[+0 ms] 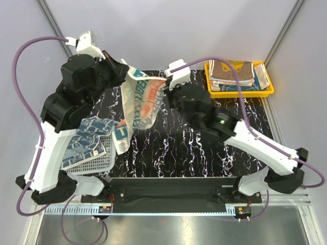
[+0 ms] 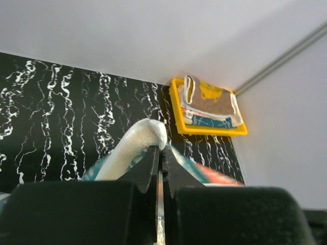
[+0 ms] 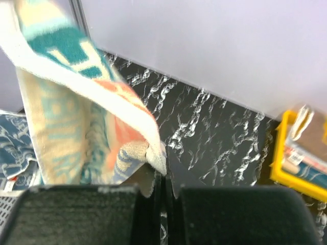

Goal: Fold and stack the towels
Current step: Move the towel to the center of the board

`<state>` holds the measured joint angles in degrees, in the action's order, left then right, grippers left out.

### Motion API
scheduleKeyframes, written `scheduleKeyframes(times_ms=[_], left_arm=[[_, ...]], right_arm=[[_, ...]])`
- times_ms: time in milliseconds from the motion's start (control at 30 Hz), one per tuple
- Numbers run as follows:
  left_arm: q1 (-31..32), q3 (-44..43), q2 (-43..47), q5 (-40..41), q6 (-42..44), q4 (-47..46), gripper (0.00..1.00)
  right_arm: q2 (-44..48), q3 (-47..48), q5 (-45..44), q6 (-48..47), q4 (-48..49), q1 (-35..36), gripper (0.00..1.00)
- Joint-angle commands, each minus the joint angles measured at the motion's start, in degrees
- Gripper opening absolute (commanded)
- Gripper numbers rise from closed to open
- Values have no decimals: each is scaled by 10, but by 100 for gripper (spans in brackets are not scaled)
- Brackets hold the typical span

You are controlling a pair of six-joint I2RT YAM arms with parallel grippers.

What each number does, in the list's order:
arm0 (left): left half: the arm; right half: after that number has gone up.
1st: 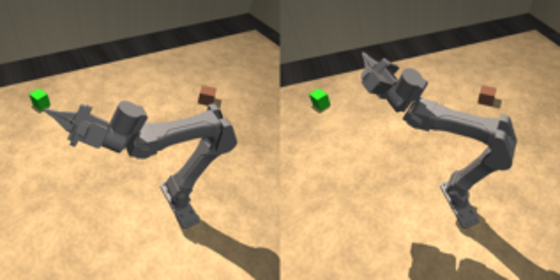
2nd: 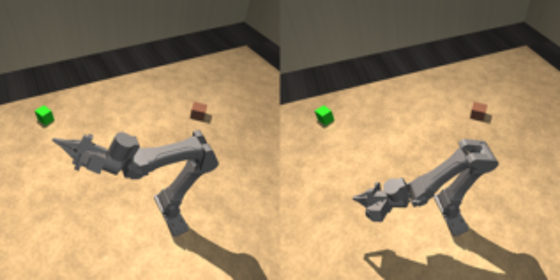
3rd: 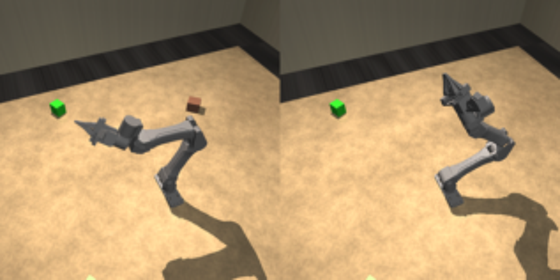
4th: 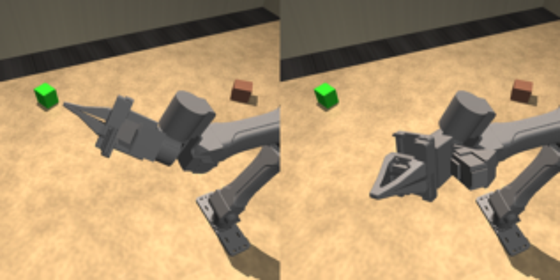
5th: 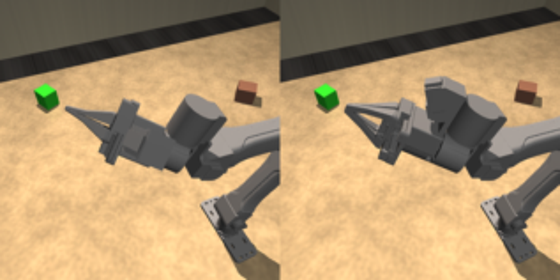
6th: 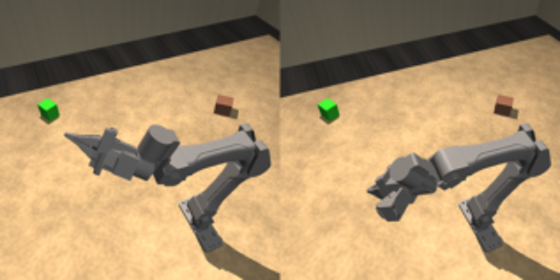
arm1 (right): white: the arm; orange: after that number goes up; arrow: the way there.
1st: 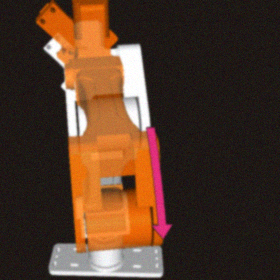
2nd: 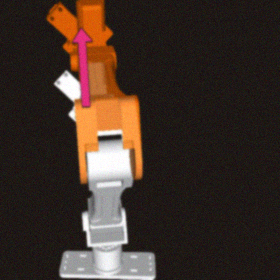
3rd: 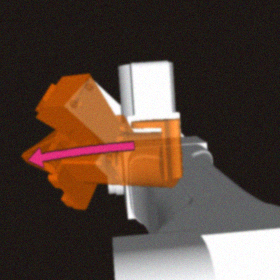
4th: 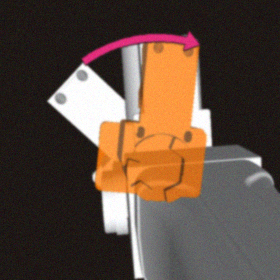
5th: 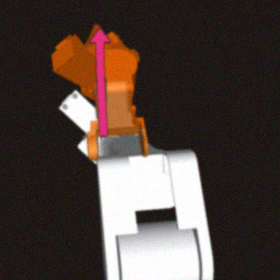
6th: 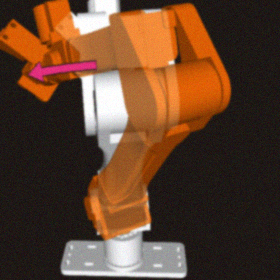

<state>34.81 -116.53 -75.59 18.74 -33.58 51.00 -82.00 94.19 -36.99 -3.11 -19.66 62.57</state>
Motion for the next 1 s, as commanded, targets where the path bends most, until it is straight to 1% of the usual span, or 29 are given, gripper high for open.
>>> scheduleKeyframes(times_ms=[0,67,100,200,333,633,733,967], left_arm=[[6,3,39,-59,21,-18,0],[8,-1,48,-86,26,-15,0],[8,-4,60,-101,27,-12,0],[8,-19,74,-119,26,1,0],[8,-23,98,-140,18,2,0],[7,52,149,-175,-3,-24,0],[7,64,162,-177,-9,-25,0],[7,91,200,-179,-25,-25,0]], right_arm=[[40,81,1,-52,-67,5,0],[46,108,10,-69,-105,5,0],[47,137,16,-79,-120,5,0],[49,188,23,-90,-162,5,0],[48,233,40,-90,-218,5,0],[104,201,72,-78,-251,5,0],[124,193,88,-78,-265,5,0],[167,186,172,-72,-294,5,0]])
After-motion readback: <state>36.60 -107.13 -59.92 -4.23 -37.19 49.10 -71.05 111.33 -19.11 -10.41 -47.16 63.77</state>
